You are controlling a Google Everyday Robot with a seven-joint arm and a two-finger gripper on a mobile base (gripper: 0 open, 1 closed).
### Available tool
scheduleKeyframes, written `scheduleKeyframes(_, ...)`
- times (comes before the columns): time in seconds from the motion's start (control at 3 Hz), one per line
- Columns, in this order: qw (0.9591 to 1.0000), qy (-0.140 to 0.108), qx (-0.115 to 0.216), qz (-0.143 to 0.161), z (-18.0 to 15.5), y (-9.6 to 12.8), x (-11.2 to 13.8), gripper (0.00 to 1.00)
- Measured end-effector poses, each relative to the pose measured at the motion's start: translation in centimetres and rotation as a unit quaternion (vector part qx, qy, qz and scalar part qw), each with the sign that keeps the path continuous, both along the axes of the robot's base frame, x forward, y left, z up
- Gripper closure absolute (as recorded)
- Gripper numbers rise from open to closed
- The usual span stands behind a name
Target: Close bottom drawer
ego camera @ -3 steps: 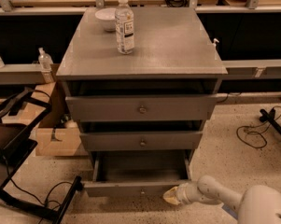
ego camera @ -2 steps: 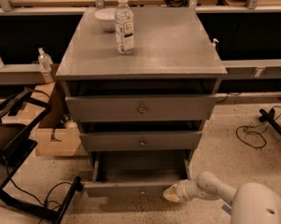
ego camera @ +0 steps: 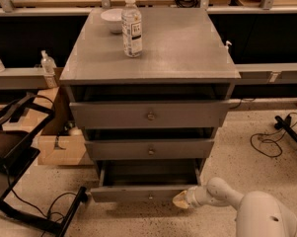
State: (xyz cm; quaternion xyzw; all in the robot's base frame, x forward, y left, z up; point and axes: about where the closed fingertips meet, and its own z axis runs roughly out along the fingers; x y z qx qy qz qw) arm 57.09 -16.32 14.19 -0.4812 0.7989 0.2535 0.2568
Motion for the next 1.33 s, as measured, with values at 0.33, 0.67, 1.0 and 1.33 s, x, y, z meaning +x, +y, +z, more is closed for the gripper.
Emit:
scheduleKeyframes(0.33,0.9999,-0.012,-0.004,0.008,0.5,0.1,2.0,1.0)
scheduleKeyframes(0.67,0.9999,-0.012,-0.004,0.008,0.5,0.1,1.7,1.0)
scheduleKeyframes(1.0,0.9998,-0.016,-0.003,0.011,0.6,-0.1,3.8,1.0)
scheduleKeyframes(1.33,0.9998,-0.016,-0.003,0.012,0.6,-0.1,3.8,1.0)
